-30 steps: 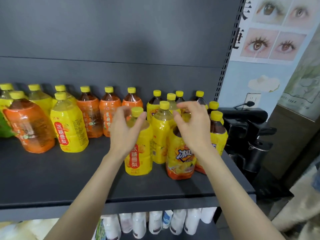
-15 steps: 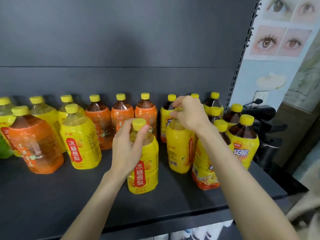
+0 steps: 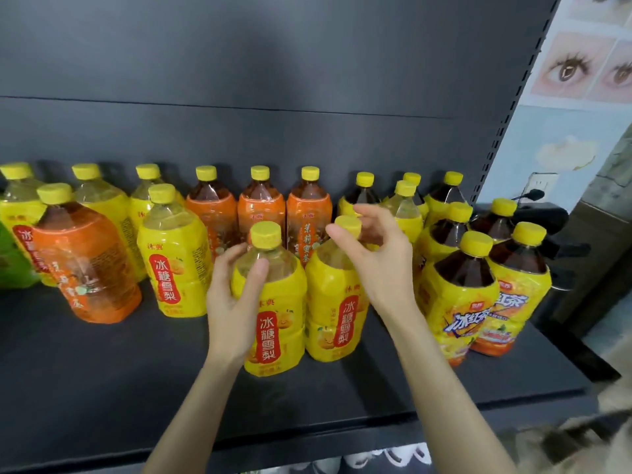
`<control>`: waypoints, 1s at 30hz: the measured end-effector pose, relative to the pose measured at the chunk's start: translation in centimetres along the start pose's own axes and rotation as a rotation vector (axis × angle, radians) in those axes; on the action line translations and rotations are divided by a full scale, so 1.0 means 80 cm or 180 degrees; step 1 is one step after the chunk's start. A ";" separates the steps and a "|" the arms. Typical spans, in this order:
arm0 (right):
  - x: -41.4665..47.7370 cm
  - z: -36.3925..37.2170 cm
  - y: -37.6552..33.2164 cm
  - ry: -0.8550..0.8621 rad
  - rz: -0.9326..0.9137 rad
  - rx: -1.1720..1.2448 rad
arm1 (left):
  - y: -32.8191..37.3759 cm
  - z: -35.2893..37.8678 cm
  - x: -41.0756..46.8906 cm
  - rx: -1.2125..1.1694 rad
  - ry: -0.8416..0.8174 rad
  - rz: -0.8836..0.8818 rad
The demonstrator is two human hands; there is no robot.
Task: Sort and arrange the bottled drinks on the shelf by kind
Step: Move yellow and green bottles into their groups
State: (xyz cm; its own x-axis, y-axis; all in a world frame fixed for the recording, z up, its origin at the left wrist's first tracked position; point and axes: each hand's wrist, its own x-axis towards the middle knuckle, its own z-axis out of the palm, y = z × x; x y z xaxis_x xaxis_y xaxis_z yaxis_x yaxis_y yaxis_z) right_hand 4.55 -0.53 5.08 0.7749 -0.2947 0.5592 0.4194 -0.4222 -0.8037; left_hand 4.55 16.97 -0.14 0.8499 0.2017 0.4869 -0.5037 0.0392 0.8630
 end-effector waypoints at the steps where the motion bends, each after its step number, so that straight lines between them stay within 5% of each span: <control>1: -0.012 0.002 0.012 -0.0062 0.0121 0.0272 | -0.008 -0.002 -0.009 -0.0171 -0.0034 -0.0183; 9: -0.055 0.010 0.075 -0.0550 0.0986 0.1523 | -0.042 -0.009 -0.035 -0.0340 -0.0117 -0.0696; 18: -0.096 0.016 0.050 -0.0047 0.0783 0.1479 | -0.010 -0.016 -0.073 -0.0001 0.0516 -0.0536; 30: -0.147 0.128 -0.060 -0.0543 0.0750 0.1680 | 0.060 -0.178 -0.085 0.0452 0.1152 -0.0316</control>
State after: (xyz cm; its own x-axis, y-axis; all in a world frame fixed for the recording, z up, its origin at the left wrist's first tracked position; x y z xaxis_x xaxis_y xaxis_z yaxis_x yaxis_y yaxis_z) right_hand -1.72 13.78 0.29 0.9221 -0.1684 0.3483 0.3714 0.1333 -0.9189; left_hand -5.87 29.74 -1.27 0.7711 0.5364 0.3430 -0.3738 -0.0546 0.9259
